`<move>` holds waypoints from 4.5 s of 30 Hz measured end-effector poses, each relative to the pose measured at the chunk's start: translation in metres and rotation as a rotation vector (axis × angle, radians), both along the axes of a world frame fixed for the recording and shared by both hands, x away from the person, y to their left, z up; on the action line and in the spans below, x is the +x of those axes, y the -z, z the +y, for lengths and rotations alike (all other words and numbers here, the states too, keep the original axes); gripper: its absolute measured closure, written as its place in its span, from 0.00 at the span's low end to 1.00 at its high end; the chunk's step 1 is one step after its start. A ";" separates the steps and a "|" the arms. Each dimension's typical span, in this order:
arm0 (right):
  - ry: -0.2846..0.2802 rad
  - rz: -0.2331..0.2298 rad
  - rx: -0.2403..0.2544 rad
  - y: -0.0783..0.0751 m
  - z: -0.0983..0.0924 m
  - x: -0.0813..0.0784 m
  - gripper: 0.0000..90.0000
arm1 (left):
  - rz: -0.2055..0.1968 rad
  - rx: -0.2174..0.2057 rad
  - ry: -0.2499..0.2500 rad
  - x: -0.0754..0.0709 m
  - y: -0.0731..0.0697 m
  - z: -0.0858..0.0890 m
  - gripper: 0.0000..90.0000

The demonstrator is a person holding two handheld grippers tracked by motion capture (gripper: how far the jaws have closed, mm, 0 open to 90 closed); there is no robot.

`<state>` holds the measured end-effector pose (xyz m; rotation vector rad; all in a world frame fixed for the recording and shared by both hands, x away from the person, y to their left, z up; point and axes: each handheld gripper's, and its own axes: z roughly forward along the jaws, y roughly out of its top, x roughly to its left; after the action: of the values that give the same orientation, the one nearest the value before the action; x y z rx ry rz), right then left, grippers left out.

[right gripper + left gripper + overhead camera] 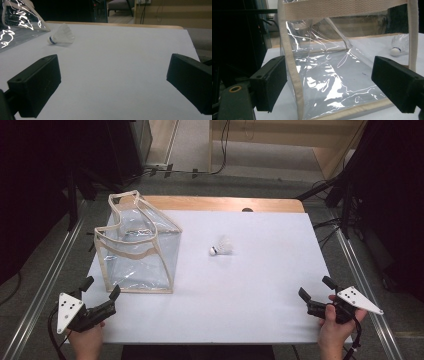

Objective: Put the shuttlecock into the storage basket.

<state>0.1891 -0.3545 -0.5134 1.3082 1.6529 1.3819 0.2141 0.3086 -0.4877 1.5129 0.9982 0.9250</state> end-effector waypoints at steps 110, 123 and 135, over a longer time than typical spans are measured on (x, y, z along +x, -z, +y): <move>-0.293 0.391 -0.299 -0.011 0.196 0.204 0.98 | -0.007 -0.002 0.001 -0.001 0.000 0.000 0.15; -0.306 0.383 -0.316 -0.017 0.216 0.224 0.98 | -0.007 -0.002 0.001 -0.001 0.000 0.000 0.15; -0.327 0.382 -0.321 -0.016 0.237 0.239 0.98 | -0.007 -0.004 0.004 -0.001 0.000 0.001 0.15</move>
<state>0.4284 -0.1178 -0.4973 1.1991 2.3214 1.0141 0.2128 0.3095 -0.4878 1.5070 0.9916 0.9247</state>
